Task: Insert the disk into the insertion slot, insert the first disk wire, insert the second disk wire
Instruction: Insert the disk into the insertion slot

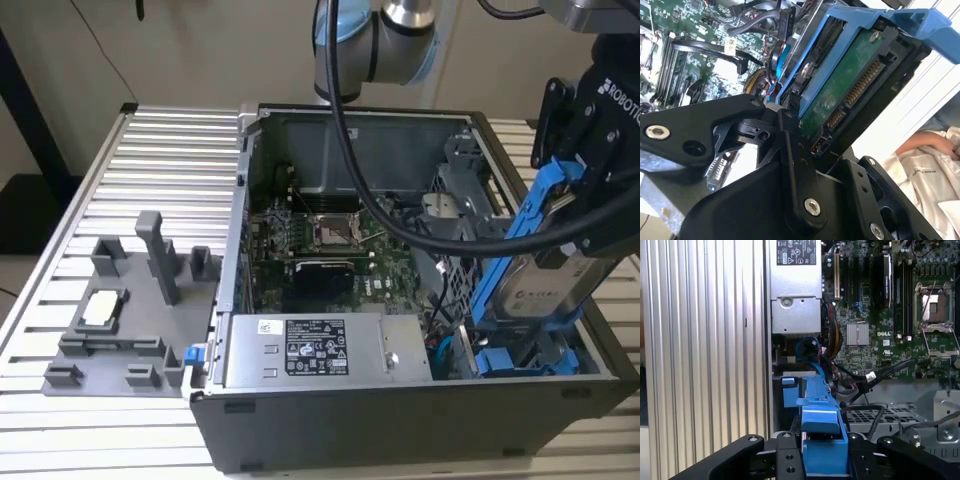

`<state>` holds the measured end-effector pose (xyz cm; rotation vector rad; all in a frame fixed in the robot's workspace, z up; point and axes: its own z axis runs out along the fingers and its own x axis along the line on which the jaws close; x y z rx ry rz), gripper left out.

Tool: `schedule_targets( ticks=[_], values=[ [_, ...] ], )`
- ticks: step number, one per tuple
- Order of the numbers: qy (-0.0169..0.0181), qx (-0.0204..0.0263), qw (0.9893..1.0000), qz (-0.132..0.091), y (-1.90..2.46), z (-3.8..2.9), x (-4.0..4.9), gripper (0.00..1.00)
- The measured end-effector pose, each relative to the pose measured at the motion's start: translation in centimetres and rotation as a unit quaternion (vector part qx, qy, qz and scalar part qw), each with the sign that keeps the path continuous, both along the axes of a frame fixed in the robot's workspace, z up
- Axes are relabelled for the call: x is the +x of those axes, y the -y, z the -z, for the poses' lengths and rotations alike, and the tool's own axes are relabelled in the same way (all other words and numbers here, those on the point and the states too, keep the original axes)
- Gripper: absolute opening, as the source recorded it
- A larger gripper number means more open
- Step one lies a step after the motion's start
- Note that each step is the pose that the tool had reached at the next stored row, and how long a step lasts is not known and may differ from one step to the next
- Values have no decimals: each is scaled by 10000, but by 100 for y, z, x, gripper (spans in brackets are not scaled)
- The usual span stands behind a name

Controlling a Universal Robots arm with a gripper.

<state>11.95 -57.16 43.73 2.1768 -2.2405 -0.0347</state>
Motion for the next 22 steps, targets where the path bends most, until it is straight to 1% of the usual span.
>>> schedule_targets(
  ticks=[5,15,22],
  values=[
    [0,4,10000,-6,5,35,4,33],
    [-15,6,10000,-22,11,148,44,33],
    [-15,61,10000,-24,11,233,57,33]
  ],
)
